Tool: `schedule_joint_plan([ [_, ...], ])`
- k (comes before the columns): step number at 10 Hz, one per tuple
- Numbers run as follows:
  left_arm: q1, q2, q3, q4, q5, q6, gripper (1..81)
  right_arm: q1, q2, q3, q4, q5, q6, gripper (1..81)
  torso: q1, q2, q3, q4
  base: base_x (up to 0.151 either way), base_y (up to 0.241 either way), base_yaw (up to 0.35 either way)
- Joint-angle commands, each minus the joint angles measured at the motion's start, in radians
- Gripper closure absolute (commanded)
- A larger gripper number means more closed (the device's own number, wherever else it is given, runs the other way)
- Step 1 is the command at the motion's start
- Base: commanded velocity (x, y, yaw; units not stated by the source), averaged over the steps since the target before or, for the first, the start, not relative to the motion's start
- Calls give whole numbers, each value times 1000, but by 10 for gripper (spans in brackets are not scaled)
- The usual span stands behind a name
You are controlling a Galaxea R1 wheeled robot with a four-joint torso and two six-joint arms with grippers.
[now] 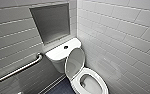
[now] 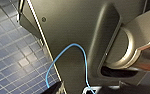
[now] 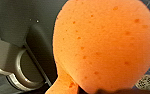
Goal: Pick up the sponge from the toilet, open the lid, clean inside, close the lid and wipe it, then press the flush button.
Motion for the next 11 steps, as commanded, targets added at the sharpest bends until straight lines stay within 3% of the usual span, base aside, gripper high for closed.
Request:
schedule_joint_plan([
  [1,21,20,3,-139,126,197,10,-38,-19,17,350,-51,-378,811,0,0,0,0,0,0,0],
  [4,4,22,64,-686,195,859,10,-30,-30,51,640,-80,-699,811,0,0,0,0,0,0,0],
  [5,-7,10,108,-837,206,1027,10,-29,-36,65,703,-82,-755,811,0,0,0,0,0,0,0],
  [6,-13,-10,142,-895,214,1056,10,-26,-58,106,716,-84,-755,811,0,0,0,0,0,0,0],
  [8,-30,-44,182,-895,206,1057,10,-24,-145,246,716,-80,-753,811,0,0,1,0,0,0,0],
  [11,-77,-164,401,-893,208,1065,10,-18,-273,467,702,-71,-755,811,0,0,1,0,0,0,0],
])
